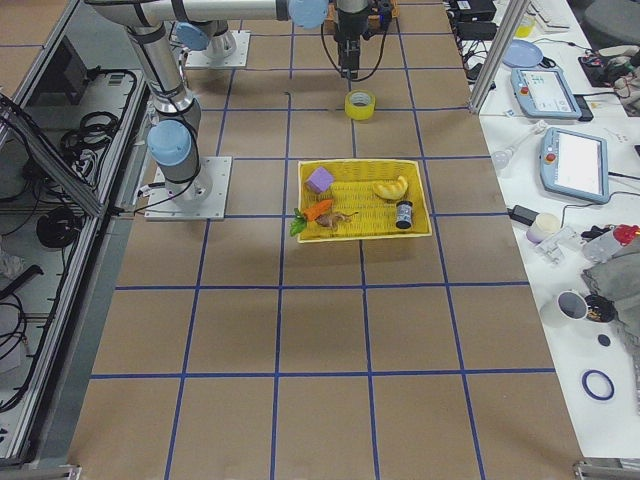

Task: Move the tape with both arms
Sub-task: 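Lower the left gripper onto the tape roll rim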

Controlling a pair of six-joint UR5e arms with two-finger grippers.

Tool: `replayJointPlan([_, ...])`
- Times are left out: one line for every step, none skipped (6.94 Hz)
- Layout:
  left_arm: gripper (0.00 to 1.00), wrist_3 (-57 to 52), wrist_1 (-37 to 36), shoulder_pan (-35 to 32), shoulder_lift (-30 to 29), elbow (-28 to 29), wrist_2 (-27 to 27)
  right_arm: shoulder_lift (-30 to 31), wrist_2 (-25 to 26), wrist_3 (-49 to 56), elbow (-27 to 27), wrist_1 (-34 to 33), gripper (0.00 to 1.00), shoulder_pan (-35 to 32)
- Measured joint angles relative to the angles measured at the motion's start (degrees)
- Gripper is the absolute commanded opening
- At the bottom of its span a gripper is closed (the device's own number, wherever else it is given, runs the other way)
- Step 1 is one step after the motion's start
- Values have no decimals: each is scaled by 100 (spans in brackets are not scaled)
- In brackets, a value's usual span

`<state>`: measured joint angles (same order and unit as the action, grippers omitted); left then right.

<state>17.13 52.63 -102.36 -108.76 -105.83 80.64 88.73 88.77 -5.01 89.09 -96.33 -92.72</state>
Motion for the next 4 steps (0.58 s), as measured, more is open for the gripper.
replayJointPlan([100, 21, -227, -14, -182, 78, 6, 3, 0, 0, 3, 3, 100, 0])
replayJointPlan([100, 16, -352, -16, -361, 279, 37, 3, 0, 0, 3, 6, 100, -4])
replayJointPlan([100, 14, -399, -15, -551, 565, 63, 3, 0, 0, 3, 8, 100, -11])
replayJointPlan([100, 19, -428, -14, -746, 805, 88, 4, 0, 0, 6, 9, 100, -15])
